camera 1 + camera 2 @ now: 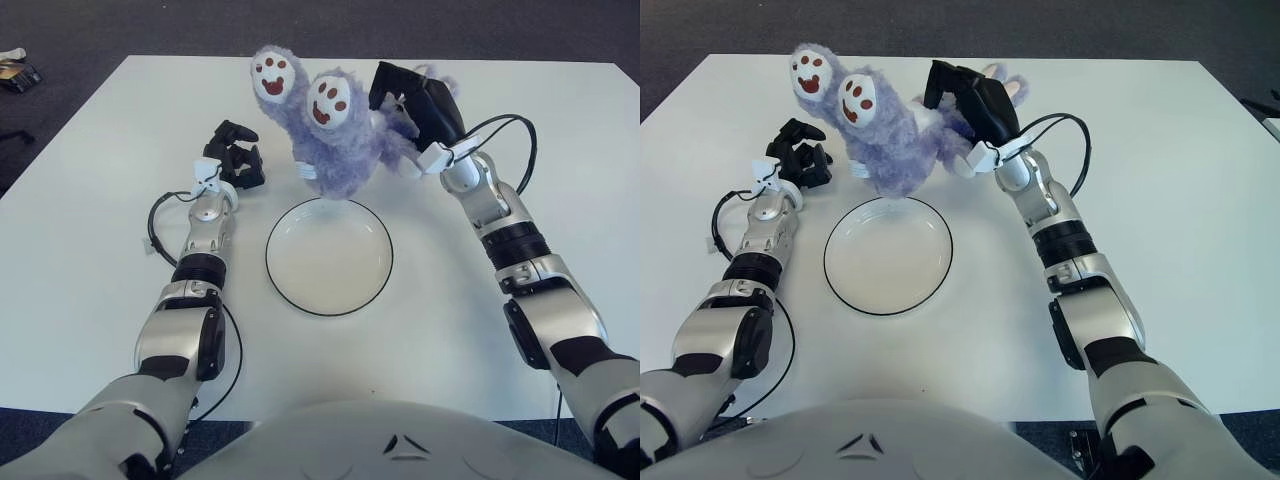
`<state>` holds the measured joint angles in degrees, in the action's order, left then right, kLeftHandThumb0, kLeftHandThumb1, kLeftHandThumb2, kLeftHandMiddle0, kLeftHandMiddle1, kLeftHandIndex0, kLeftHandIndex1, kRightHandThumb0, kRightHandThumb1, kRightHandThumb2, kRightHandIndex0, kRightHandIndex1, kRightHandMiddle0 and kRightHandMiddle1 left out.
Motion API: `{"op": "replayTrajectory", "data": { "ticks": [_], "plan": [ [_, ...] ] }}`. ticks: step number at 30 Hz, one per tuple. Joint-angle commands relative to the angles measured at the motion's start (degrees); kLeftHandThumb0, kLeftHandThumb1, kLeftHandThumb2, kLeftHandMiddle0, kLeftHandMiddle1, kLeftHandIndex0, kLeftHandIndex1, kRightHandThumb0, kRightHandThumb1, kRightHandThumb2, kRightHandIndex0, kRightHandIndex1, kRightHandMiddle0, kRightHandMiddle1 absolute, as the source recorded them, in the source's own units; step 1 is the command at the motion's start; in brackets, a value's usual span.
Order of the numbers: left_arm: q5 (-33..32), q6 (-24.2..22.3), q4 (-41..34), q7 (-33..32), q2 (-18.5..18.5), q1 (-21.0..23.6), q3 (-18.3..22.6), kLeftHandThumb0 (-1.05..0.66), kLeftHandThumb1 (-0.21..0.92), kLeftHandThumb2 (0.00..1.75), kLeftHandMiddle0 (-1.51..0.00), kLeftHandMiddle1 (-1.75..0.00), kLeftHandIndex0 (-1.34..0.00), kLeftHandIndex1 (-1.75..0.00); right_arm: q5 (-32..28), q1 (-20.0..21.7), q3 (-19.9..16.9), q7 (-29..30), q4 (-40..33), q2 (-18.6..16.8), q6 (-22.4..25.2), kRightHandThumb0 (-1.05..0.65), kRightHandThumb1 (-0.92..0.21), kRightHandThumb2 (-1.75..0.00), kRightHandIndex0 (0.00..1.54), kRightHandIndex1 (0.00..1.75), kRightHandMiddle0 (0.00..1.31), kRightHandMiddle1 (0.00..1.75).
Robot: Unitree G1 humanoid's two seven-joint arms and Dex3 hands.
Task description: Put the doll into the plate.
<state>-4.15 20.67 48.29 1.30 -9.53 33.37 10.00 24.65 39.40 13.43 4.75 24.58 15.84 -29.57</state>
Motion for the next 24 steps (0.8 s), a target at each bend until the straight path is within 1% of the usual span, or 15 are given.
{"op": "replayTrajectory", "data": {
  "ticks": [1, 8, 12, 20, 24],
  "plan": [
    [-0.3, -2.1, 0.6, 1.1, 0.7, -2.8, -0.3, -0.01, 0.34, 1.30, -0.49, -1.75, -0.47, -1.75, -2.7, -1.4, -1.0, -2.3, -3.1, -0.3, 0.8, 0.00, 0.01, -1.64, 0.91, 1.60, 0.63, 1.75],
    [-0.5, -2.7, -0.5, 1.8, 0.9, -3.3, -0.3, -0.01, 0.34, 1.30, -0.48, -1.75, -0.47, -1.75, -2.7, -4.2, -1.0, -4.5, -7.8, -0.7, 1.9, 0.00, 0.00, -1.63, 0.91, 1.58, 0.62, 1.75],
    [-0.7, -3.1, -1.2, 2.0, 1.1, -3.6, -0.2, -0.01, 0.34, 1.30, -0.48, -1.75, -0.47, -1.75, -4.7, -5.8, -1.2, -7.0, -9.9, -1.3, 3.0, 0.00, 0.01, -1.63, 0.91, 1.58, 0.63, 1.75],
    [-2.3, -4.5, -4.7, 3.2, 2.2, -4.9, -0.1, -0.01, 0.33, 1.31, -0.49, -1.75, -0.48, -1.75, -3.6, -9.3, -0.6, -6.7, -13.6, -2.0, 1.6, 0.00, 0.01, -1.64, 0.91, 1.59, 0.63, 1.75],
    [-3.6, -4.9, -7.1, 4.7, 2.8, -6.0, -0.3, -0.01, 0.31, 1.32, -0.64, -1.69, -0.38, -1.75, -3.5, -10.3, -0.5, -7.3, -14.8, -2.1, 1.6, 0.00, 0.02, -1.64, 0.92, 1.58, 0.63, 1.75]
  ]
}}
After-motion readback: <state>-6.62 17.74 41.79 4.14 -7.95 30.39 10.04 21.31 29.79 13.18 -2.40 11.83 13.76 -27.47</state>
